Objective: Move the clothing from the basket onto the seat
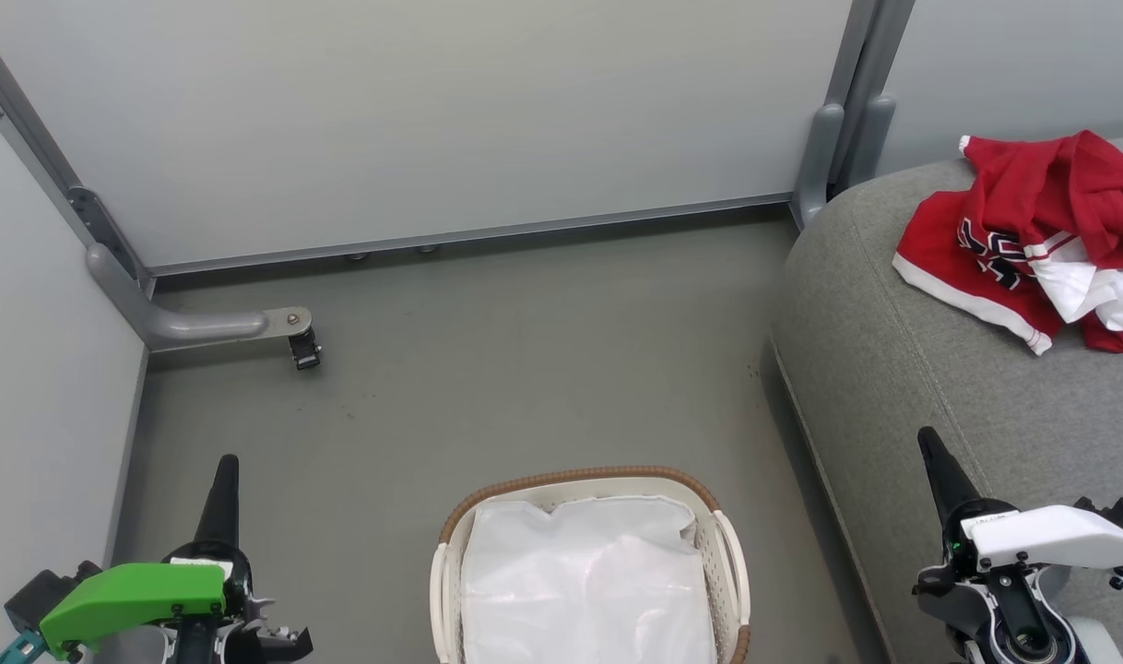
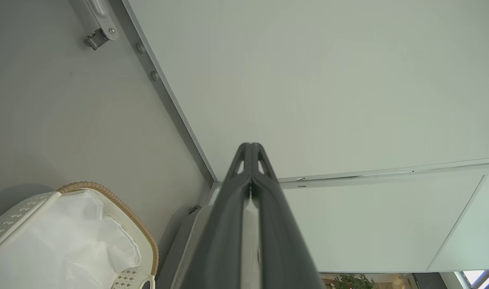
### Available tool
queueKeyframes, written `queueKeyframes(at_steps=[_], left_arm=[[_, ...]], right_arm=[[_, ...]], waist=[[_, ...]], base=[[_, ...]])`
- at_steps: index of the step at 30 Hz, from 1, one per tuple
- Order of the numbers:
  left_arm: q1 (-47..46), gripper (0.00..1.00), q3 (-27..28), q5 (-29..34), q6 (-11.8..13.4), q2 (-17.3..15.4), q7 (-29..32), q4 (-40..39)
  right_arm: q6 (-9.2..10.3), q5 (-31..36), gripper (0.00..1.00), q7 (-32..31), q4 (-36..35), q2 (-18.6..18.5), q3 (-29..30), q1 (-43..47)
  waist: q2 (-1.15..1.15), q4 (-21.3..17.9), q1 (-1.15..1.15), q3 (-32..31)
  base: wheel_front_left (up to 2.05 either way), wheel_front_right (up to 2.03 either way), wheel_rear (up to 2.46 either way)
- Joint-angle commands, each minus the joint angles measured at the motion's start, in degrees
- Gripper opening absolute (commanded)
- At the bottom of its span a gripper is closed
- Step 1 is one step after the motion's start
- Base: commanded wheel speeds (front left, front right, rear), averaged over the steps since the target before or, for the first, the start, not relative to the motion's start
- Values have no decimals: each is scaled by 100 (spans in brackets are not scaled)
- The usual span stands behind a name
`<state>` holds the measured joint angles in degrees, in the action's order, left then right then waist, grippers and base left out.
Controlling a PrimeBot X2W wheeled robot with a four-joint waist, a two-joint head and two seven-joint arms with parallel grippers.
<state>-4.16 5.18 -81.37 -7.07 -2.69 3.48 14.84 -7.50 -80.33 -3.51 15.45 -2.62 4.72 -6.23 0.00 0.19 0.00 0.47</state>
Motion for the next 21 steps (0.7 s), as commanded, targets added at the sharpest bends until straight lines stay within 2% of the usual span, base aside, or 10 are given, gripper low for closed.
queueKeyframes(at_steps=[1, 21], left_arm=[[-143, 0, 27, -112, -38, -29, 37, -52], [-225, 0, 123, -873, -49, -32, 248, -79]], right_arm=[[1, -129, 0, -38, -55, -35, 31, -10], [2, -959, 0, -254, -135, -40, 157, 4]], waist=[[0, -1, 0, -2], [0, -14, 0, -22]], base=[[0, 0, 0], [0, 0, 0]])
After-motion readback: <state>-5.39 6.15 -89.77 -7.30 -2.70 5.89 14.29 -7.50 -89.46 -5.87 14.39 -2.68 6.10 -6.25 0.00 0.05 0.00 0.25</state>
